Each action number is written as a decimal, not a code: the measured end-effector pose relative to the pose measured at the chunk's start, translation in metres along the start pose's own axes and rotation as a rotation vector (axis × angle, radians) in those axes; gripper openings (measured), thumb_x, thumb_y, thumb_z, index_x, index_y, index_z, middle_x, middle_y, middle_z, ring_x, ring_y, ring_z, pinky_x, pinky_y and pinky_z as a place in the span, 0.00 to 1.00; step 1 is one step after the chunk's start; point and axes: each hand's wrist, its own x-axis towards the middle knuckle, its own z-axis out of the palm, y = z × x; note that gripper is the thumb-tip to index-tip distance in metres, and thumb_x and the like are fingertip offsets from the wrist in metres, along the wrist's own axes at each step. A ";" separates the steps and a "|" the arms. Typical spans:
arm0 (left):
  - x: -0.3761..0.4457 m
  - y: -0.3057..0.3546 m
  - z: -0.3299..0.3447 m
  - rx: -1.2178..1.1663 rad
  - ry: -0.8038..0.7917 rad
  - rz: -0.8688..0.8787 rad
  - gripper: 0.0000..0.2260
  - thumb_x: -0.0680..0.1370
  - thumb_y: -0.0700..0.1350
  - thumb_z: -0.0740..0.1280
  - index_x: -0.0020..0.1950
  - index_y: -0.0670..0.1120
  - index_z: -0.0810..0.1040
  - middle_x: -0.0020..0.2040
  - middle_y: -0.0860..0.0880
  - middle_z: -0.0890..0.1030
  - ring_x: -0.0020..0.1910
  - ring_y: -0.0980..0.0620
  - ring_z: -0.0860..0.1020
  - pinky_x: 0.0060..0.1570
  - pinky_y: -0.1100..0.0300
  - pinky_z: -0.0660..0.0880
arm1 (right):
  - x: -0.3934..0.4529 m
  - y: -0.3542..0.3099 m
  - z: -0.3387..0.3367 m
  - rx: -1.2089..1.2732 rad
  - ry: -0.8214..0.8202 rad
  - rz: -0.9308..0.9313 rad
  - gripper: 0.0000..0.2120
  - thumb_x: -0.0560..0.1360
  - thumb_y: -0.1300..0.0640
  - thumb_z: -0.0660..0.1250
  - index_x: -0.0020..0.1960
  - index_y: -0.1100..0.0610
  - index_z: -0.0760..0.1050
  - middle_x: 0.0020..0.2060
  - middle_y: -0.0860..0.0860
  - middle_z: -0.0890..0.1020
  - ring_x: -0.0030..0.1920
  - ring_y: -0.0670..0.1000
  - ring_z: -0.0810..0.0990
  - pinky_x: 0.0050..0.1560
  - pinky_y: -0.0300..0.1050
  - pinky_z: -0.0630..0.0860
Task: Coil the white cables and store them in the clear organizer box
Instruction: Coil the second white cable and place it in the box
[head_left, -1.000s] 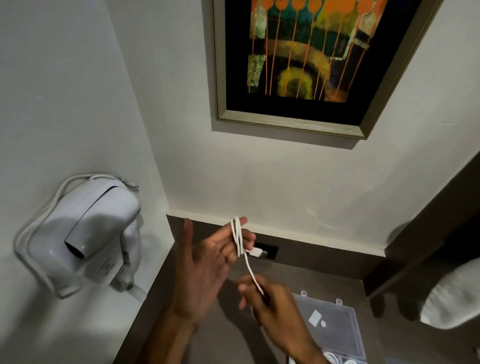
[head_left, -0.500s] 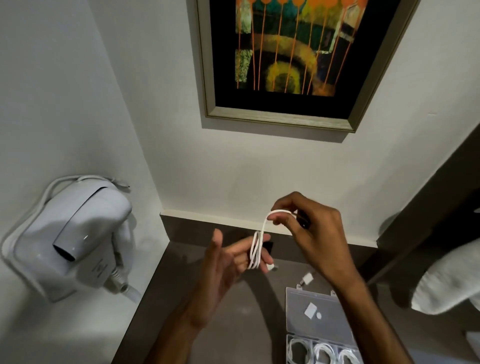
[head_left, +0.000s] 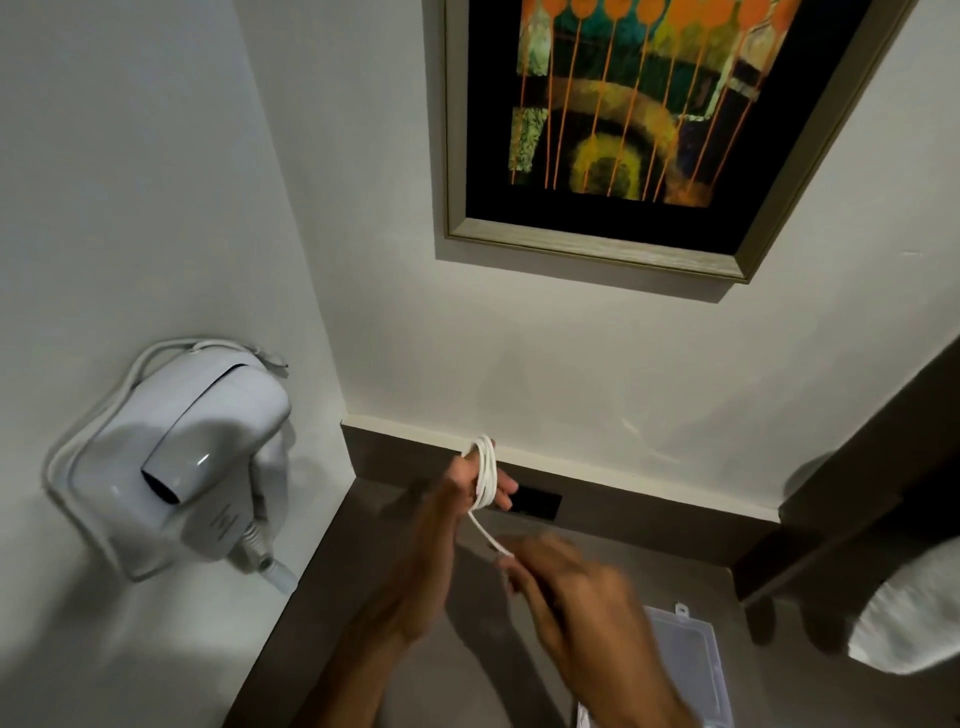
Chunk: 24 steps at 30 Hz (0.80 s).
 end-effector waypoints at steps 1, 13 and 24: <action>-0.004 -0.007 0.003 0.058 -0.006 0.018 0.25 0.84 0.58 0.47 0.57 0.48 0.81 0.54 0.40 0.84 0.56 0.45 0.81 0.63 0.51 0.73 | 0.004 -0.001 -0.015 -0.041 0.048 -0.054 0.11 0.84 0.43 0.61 0.60 0.42 0.80 0.45 0.42 0.82 0.43 0.45 0.82 0.43 0.43 0.82; -0.025 -0.001 0.015 0.229 -0.331 0.277 0.12 0.82 0.50 0.65 0.63 0.56 0.83 0.40 0.53 0.84 0.39 0.61 0.80 0.48 0.67 0.77 | 0.046 0.044 -0.060 0.856 0.064 0.027 0.08 0.76 0.64 0.73 0.49 0.58 0.91 0.47 0.54 0.89 0.51 0.51 0.88 0.52 0.39 0.82; -0.023 -0.013 0.015 0.347 0.141 0.292 0.16 0.82 0.54 0.55 0.39 0.54 0.76 0.33 0.57 0.78 0.35 0.57 0.76 0.38 0.65 0.71 | 0.013 0.026 -0.013 1.093 0.031 0.255 0.16 0.81 0.54 0.73 0.69 0.52 0.83 0.62 0.48 0.89 0.64 0.50 0.87 0.63 0.38 0.82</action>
